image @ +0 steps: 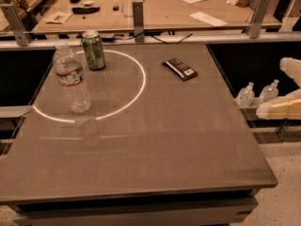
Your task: Move green can near rxbar chocolate
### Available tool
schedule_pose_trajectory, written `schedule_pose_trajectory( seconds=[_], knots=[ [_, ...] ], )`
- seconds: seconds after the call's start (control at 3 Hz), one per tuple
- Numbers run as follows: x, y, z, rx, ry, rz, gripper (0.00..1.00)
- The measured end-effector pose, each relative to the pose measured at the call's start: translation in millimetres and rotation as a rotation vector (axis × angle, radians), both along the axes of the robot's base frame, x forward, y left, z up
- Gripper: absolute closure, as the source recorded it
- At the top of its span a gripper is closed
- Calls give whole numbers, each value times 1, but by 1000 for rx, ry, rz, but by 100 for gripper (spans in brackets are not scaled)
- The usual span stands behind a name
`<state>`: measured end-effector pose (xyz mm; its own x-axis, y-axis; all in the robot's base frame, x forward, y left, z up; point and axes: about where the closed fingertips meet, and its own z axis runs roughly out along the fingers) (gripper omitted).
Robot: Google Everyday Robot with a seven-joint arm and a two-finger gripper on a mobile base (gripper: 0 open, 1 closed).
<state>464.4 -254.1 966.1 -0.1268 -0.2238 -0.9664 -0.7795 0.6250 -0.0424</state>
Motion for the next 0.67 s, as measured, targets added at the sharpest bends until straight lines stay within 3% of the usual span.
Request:
schedule_pose_trajectory(
  seconds=[0.33,0.67],
  knots=[
    [7,9,6,52,6,-33,0],
    [7,9,5,52,6,-32,0]
  ],
)
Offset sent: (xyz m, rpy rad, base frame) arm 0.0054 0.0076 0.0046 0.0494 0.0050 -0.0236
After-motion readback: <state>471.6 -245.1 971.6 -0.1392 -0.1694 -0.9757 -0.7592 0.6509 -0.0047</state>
